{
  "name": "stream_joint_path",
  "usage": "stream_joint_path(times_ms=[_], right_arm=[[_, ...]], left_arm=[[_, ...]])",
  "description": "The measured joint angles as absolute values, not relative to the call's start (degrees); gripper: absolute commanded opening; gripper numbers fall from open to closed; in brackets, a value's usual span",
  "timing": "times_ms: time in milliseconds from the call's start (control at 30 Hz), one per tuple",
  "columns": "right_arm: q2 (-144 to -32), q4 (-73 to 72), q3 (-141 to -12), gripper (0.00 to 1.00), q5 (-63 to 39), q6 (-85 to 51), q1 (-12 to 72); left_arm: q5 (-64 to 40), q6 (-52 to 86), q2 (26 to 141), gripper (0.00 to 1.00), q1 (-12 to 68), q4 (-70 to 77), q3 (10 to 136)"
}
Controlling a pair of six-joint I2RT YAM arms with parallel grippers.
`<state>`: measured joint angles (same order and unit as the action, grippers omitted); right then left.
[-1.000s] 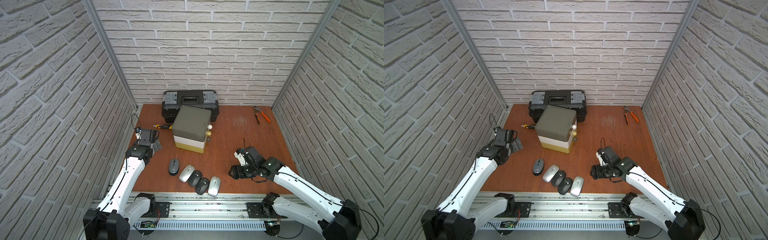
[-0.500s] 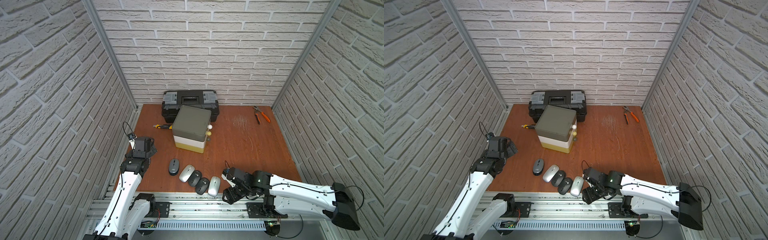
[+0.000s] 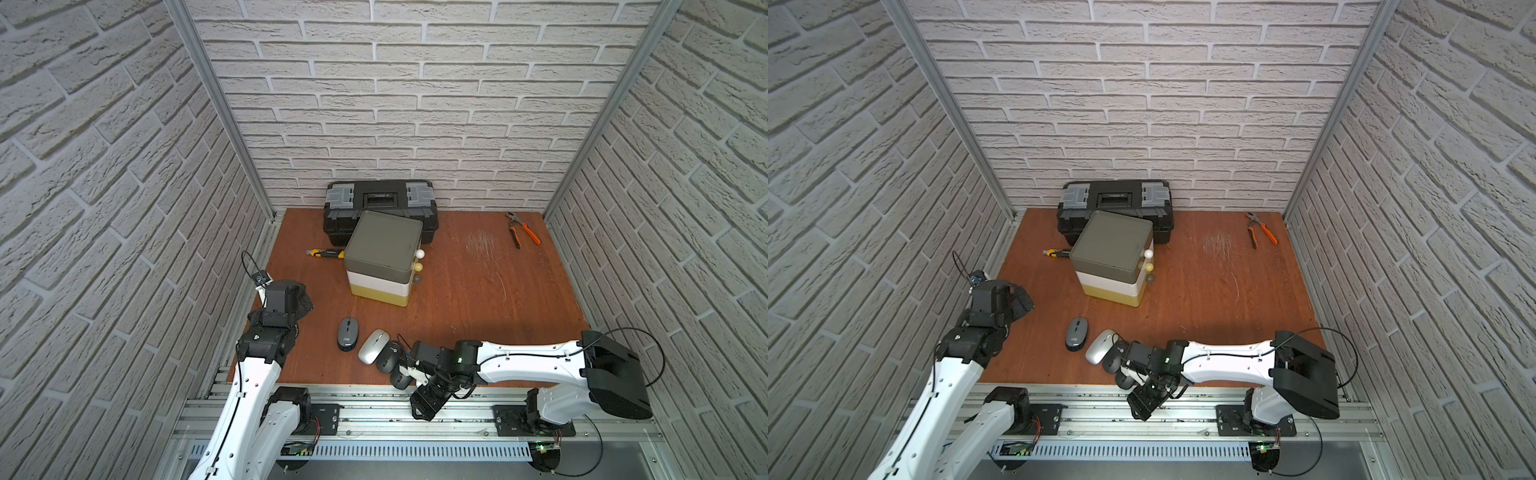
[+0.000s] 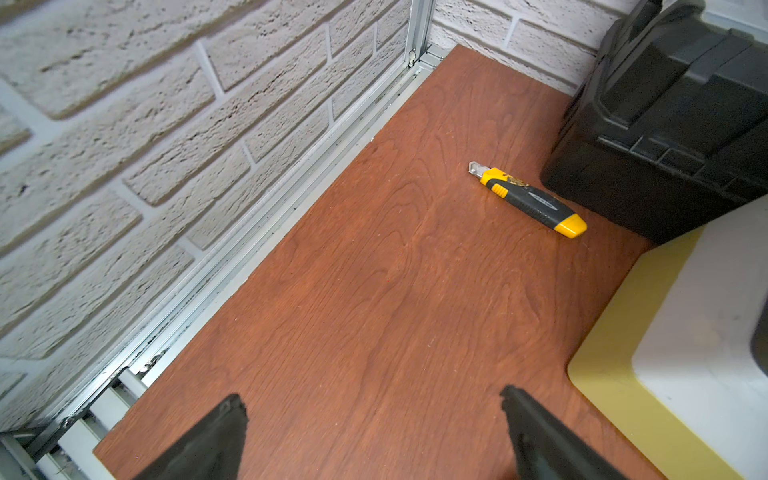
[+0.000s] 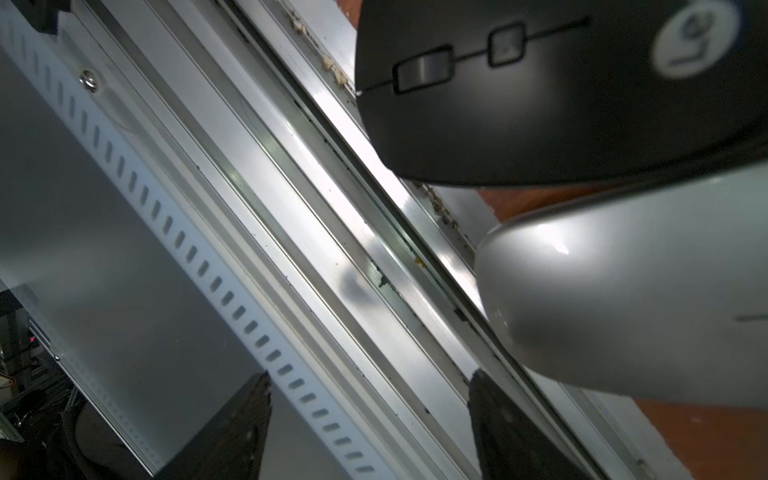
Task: Take the mice out of the drawer
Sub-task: Adjust the mouse at the center of the board.
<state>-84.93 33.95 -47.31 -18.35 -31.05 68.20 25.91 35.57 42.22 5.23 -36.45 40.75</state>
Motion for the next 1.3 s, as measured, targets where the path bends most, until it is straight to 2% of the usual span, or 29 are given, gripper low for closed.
stream_joint_path(times_ms=[400, 800, 1100, 1300], right_arm=[[-87.15, 33.80, -49.67, 0.77, -17.98, -23.03, 57.60], [-87.39, 33.19, -52.51, 0.78, -22.61, -22.04, 66.57], [-95.15, 30.20, -55.72, 0.77, -25.61, -19.90, 63.70], [-95.50, 30.20, -56.18, 0.77, -26.89, -18.15, 60.36]], left_arm=[[24.16, 35.55, 42.33, 0.98, 5.19, -36.32, 40.64], [23.70, 35.48, 43.27, 0.98, 5.17, -35.99, 40.40], [23.66, 35.09, 43.48, 0.98, 5.17, -35.99, 40.42], [23.66, 35.07, 43.46, 0.98, 5.15, -35.97, 40.40]])
